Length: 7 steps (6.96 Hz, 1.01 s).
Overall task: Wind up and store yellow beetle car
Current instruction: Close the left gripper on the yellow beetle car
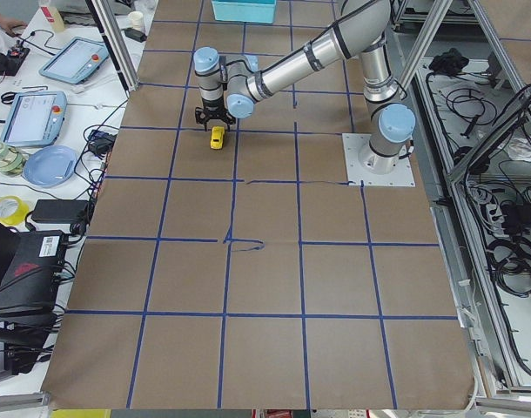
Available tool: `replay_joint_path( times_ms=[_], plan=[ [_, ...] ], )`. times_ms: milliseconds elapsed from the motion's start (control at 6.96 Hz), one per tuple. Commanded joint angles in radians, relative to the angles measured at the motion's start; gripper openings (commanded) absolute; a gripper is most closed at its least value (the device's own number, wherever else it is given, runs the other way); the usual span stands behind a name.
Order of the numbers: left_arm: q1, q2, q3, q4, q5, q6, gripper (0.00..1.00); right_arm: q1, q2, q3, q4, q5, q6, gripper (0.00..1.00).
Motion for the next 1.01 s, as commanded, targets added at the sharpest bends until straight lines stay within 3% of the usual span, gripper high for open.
replay_joint_path(
  times_ms=[0,718,862],
  plan=[
    [-0.002,-0.015,-0.003,0.042,-0.002,0.023,0.87,0.0,0.0,0.0,-0.001,0.0,0.0,1.0],
    [0.0,-0.035,-0.014,0.053,-0.054,-0.041,0.87,0.0,0.003,0.0,-0.004,0.002,0.001,1.0],
    [0.002,-0.035,-0.012,0.06,-0.054,-0.041,0.83,0.002,0.005,-0.002,-0.005,0.002,0.0,1.0]
  ],
)
